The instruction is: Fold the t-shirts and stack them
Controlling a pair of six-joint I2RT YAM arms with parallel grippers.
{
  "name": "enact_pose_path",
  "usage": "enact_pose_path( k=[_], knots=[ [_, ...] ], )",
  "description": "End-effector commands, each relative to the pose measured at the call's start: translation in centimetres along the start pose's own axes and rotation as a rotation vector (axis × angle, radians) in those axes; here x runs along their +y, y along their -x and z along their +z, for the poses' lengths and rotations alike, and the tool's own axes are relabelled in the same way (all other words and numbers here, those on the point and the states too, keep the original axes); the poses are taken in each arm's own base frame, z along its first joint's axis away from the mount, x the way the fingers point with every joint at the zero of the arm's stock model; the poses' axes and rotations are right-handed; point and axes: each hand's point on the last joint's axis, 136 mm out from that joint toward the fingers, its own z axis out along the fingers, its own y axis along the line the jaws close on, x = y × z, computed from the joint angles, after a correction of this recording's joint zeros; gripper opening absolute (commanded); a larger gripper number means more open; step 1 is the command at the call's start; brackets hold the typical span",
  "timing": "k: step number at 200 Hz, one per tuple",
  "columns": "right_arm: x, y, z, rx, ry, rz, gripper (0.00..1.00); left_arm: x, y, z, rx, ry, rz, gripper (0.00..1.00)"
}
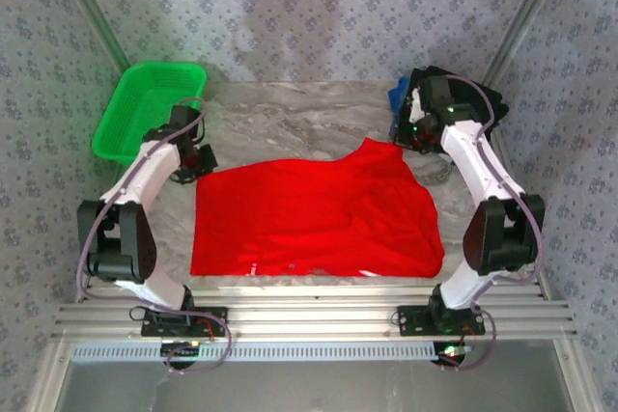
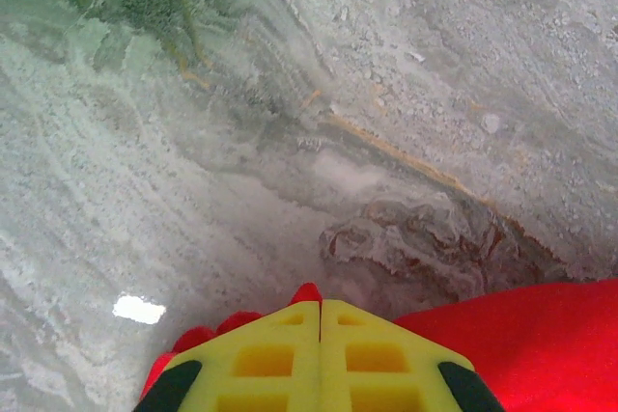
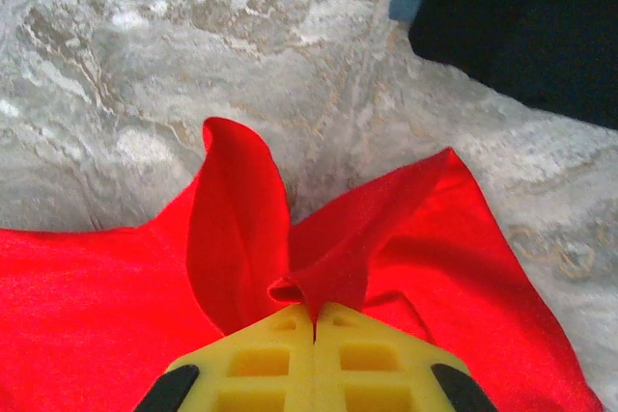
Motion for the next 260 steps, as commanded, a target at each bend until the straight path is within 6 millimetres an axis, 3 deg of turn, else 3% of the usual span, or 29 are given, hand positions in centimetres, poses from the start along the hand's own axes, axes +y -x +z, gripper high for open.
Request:
enact_pose_path(
  k=[1,71,79,123,178,260],
  knots=[
    [-0.5,-1.6,-2.0,0.0,0.013,-0.021,0.0,0.0,-0.6,-1.6,-0.024,-0.029,0.028,0.0],
    [-2.1,-6.1,-4.3,-0.004,0.002,0.044,0.0,0.9,-3.4,-3.3,-0.039,-0.058,0.011,0.0],
    [-2.5,-7.4,-3.9,0.021,-0.002,0.061,0.0,1.1,-3.8,-3.3,-0.036,-0.053,0.011,0.0],
    [-2.7,-8.9,-5.4,-0.006,0.003,0.091,0.0,1.9,-5.5,-4.7,-0.049,-0.059,0.003,0.0],
    [-3.9,-12.3,-6.9,-0.007,-0.021,0.169,0.0,4.2,-7.9,-5.8,-0.054,-0.016,-0.04,0.0],
    [-6.5,-15.4,-6.5,0.028,-0.072,0.307,0.0,7.2,-10.5,-4.0,0.034,0.134,-0.106,0.0]
  ],
)
